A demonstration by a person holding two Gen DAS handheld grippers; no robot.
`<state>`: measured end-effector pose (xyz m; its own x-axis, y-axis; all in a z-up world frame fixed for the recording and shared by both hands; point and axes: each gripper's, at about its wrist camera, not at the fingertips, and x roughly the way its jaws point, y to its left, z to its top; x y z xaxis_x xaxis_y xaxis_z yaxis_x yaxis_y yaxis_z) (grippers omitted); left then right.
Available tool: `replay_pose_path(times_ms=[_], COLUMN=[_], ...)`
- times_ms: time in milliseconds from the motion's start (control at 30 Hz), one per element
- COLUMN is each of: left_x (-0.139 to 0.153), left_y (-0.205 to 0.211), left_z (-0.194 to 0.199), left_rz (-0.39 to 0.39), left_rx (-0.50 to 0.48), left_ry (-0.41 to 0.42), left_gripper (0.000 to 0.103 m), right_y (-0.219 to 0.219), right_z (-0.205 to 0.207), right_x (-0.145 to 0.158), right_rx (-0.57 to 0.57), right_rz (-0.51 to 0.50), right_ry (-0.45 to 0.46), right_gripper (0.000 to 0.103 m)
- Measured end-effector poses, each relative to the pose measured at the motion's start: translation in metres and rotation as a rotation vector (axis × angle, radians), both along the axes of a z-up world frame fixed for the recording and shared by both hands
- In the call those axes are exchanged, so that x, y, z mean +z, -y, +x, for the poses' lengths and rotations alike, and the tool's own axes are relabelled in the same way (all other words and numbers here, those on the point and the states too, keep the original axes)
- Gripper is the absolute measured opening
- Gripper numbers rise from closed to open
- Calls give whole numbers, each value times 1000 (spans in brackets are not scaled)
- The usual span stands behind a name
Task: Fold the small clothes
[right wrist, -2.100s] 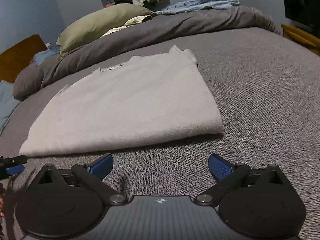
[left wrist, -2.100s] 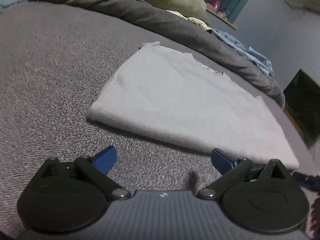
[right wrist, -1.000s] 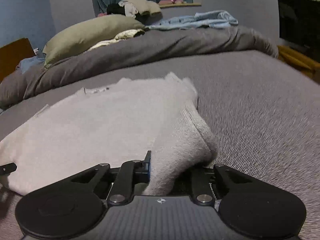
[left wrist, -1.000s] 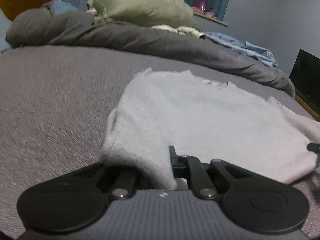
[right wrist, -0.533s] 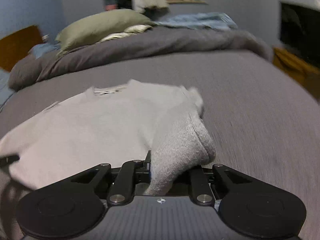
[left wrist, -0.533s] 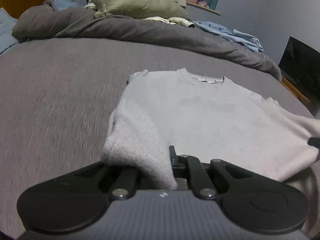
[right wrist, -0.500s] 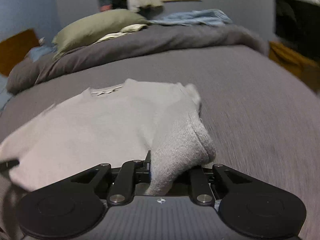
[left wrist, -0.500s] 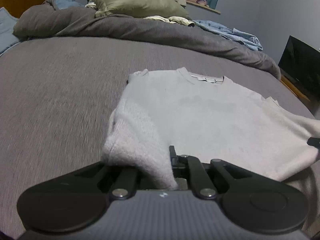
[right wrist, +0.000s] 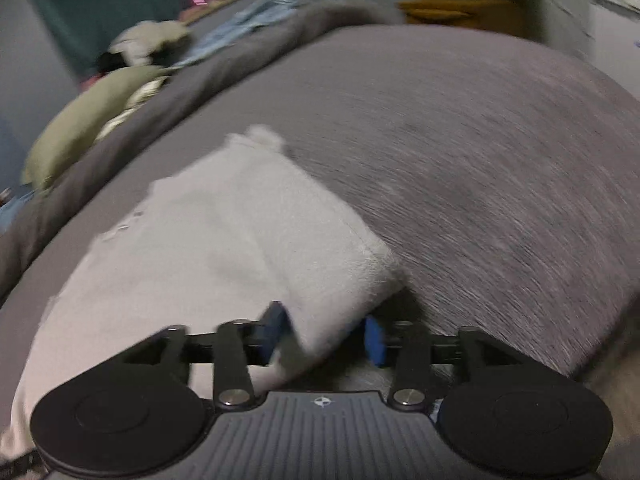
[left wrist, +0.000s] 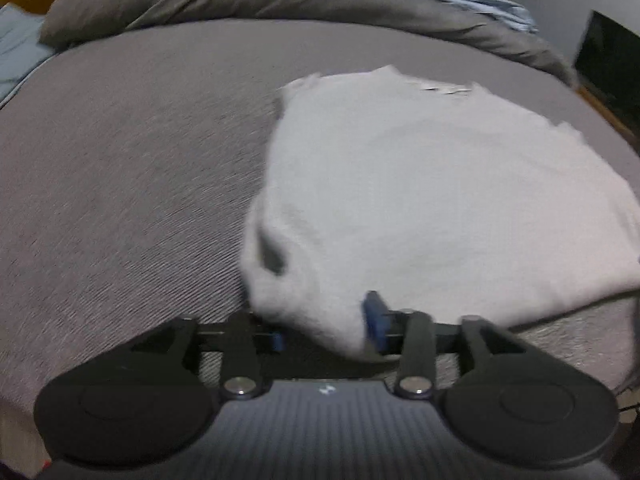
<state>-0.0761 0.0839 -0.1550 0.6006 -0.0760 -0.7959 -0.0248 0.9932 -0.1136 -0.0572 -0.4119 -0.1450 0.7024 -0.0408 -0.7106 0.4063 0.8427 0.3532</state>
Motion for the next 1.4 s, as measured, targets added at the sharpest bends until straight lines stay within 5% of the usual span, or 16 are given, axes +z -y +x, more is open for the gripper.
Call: replay_pose_path(times_ms=[100,167,300,500,633,1000,1167,1400], left_x=[3,6,20,26,18,-14,-23,-24], left_y=[-12,-22,-28,25,78,129,108,72], left_z=[-6,-10,-17,-22,-22,-30,-26,-32], left_rz=[51,83,24,17,45,94,102,96], left_rx=[89,157,227,-21,-177,-323,-314,-260], left_ry=[-16,-18,75,184,178,191,186,186], left_gripper=[58,58,58,58,58,77,80,80], right_y=[11,16,9,-38,-71,-153,-154,-109], right_z=[-7,-12,-24,-22,-15,-4,-5,-8], right_x=[0,3,20,33,23,14,1,5], right_rx=[-66,-109,-135,131,295,675,711,570], right_rz=[0,-16,-105,-217,-253,-389,-502,-426], right_ry=[-8,-7,39,151,167,187,173,170], right_gripper=[74,74,75,74,74,74,74,74])
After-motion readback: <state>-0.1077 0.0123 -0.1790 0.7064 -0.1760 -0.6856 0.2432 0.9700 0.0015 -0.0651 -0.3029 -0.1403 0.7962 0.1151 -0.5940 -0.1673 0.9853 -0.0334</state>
